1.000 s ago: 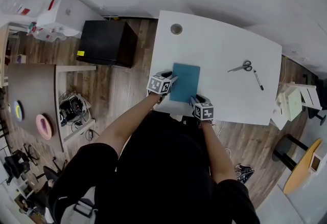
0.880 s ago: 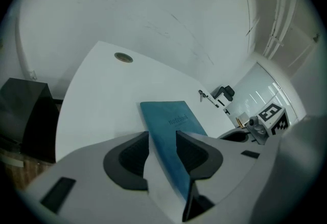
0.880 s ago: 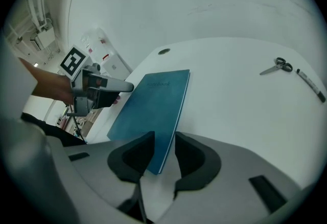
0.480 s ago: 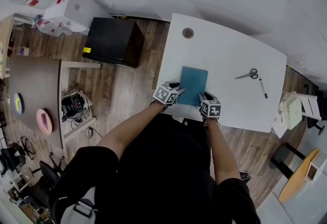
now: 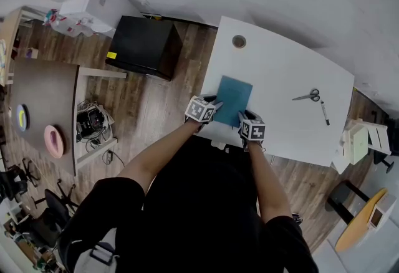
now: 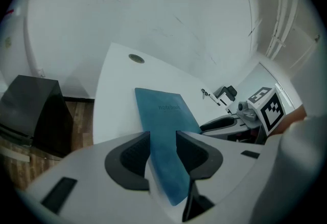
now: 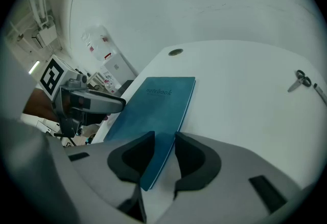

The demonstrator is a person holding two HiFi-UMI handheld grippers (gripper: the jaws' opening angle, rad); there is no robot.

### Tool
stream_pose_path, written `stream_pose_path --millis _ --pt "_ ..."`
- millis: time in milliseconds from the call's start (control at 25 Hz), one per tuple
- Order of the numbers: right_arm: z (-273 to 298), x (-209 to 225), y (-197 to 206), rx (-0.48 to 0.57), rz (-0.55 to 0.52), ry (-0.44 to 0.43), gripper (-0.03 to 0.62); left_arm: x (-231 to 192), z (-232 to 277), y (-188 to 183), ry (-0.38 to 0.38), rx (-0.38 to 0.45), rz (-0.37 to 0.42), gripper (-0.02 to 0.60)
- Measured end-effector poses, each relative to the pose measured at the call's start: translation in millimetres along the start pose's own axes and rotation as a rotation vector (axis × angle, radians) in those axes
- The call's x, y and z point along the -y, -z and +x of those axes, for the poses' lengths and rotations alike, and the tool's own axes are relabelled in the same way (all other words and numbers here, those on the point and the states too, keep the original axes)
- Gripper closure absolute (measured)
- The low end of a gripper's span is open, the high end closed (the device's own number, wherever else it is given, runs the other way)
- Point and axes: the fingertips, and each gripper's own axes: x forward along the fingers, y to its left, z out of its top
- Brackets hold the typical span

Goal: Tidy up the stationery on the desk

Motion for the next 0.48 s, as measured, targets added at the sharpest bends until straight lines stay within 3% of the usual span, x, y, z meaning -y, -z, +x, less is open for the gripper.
stream_pose_path --millis 200,480 --pt "14 -24 -10 -0.006 -0.04 -0.028 0.461 -21 -24 -15 -0.046 0.026 0.008 0.425" --pt "20 -34 -16 0.004 -0.027 -0.021 0.461 -28 -37 -10 -0.044 0.046 0.002 0.425"
